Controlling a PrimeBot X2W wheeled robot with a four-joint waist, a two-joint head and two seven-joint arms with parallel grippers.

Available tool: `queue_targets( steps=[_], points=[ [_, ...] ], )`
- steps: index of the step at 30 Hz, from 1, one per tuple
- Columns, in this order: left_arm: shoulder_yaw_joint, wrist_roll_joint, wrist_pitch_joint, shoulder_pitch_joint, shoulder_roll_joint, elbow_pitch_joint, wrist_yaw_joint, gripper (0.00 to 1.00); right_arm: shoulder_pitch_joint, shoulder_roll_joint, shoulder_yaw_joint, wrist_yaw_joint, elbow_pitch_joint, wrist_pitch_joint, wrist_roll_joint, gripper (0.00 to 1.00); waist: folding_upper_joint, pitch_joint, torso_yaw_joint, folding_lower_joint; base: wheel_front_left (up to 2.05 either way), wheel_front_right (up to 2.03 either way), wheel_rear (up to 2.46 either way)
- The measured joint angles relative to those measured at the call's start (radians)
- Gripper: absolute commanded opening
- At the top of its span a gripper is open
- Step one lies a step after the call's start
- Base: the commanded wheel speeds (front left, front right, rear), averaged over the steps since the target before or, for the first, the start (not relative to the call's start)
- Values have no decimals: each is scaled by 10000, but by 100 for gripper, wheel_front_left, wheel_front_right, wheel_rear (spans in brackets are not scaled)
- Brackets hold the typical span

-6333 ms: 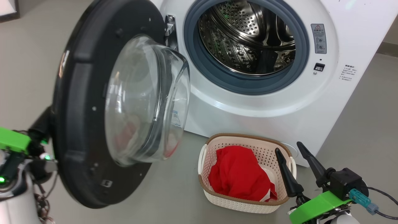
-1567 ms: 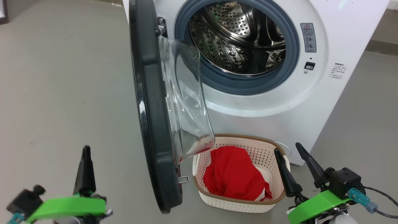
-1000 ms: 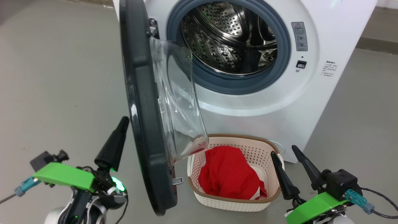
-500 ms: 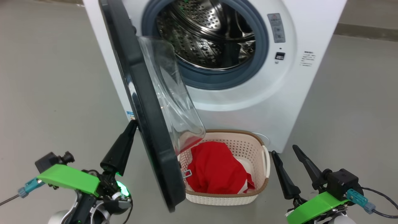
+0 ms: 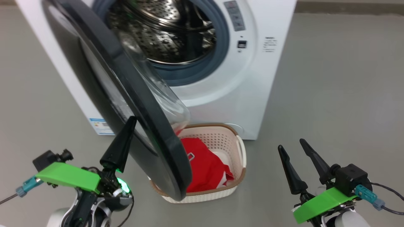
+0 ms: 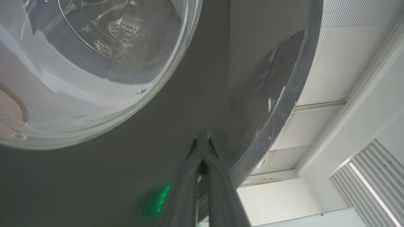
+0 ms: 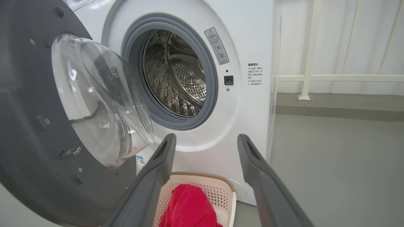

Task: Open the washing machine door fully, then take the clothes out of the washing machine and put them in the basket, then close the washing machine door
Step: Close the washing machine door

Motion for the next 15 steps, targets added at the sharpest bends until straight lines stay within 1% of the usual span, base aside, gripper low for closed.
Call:
queue_targets(
  steps=[2,7,15],
  points=[
    [4,0,-96,-106,-2,31,-82,0,-57,-17,-2,0,-2,0,0,100,0,68,-217,0,0,0,0],
    [-17,0,-293,-476,-44,245,-98,0,-104,-102,8,0,-8,0,4,100,0,260,-678,0,0,0,0],
    [-140,-4,-654,-1444,-63,832,-230,0,-469,-146,56,0,-44,0,31,100,0,688,-1115,-1,0,0,0]
  ],
)
